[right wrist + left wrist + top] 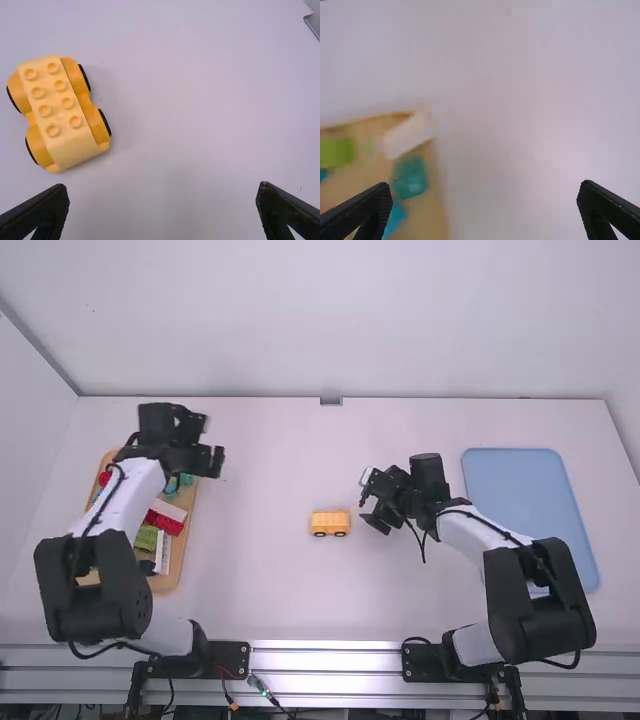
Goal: Assemble lego blocks to make yellow taxi
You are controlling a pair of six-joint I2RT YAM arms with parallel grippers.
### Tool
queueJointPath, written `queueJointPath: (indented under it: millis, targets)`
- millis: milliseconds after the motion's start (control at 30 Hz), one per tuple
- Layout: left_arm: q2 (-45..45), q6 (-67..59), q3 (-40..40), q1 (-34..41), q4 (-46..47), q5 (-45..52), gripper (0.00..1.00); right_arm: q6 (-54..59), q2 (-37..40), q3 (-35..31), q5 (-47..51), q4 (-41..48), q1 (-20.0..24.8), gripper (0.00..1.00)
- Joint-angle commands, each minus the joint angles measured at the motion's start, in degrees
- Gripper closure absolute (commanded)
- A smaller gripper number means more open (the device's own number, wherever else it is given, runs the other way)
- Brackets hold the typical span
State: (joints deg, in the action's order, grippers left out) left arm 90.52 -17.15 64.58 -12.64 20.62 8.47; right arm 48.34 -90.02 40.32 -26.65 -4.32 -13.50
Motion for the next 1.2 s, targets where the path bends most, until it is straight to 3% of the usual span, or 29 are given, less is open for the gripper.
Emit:
queueJointPath:
  millis: [0,267,333,667,800,1000,1167]
  targets:
    - [-1.3,1.3,2.1,-6.1,1.2,-1.4,0.01,-0.1,1.0,-0.2,-0.2,-0.2,-0.5,0.01]
    - [1.2,-0.8,9.4,-19.8,12.2,0.8,0.01,-0.1,1.0,-0.1,-0.3,-2.2,-0.4,0.01]
    - [4.4,-7.0,13.2,-22.9,16.6,3.0,0.01,-0.8,1.0,-0.1,-0.3,-4.0,-0.3,0.01]
    - [21.4,-26.3,25.0,-25.7,25.9,2.7,0.0,-1.6,1.0,0.5,-0.3,-5.2,-0.4,0.01]
    - [24.7,-35.0,23.7,-24.7,23.5,2.4,0.18,-2.8,1.0,1.6,-0.2,-4.0,-0.3,0.01]
    - [24.7,-35.2,20.6,-24.5,19.8,3.0,0.24,-3.6,1.0,2.5,-0.3,-3.8,-0.4,0.01]
    - [24.7,-35.1,16.8,-24.9,16.8,2.6,0.4,-3.5,1.0,2.5,-0.3,-4.0,-0.2,0.01]
